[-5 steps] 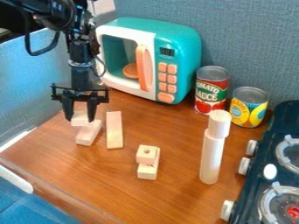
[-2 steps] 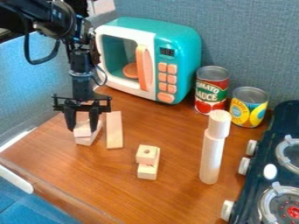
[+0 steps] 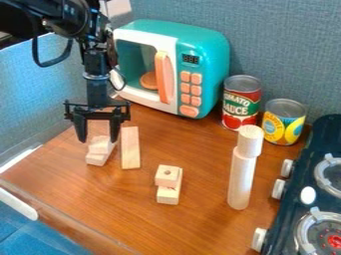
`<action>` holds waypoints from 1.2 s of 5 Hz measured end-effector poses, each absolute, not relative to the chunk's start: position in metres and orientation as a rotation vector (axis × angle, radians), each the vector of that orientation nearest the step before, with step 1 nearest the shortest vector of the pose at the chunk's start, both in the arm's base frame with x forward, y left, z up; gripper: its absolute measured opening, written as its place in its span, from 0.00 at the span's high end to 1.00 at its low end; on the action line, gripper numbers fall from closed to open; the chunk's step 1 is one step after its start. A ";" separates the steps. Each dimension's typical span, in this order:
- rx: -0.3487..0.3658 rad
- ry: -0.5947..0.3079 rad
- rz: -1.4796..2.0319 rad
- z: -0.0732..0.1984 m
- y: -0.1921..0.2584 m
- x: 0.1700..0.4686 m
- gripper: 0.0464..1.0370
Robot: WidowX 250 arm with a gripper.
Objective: Take the cube to put it on top of the rectangle
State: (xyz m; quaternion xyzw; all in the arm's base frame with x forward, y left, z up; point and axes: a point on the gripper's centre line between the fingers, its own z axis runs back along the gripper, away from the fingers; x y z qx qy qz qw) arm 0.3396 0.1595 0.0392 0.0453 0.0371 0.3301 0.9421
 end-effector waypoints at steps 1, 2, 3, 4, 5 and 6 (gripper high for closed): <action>0.087 0.086 0.661 0.038 0.159 0.338 0.03; 0.077 0.098 0.665 0.038 0.159 0.335 0.03; 0.067 0.072 0.664 0.052 0.160 0.332 0.04; 0.041 -0.002 0.667 0.088 0.161 0.320 0.04; 0.025 -0.030 0.653 0.094 0.157 0.325 0.04; 0.031 0.073 0.555 0.082 0.153 0.338 0.04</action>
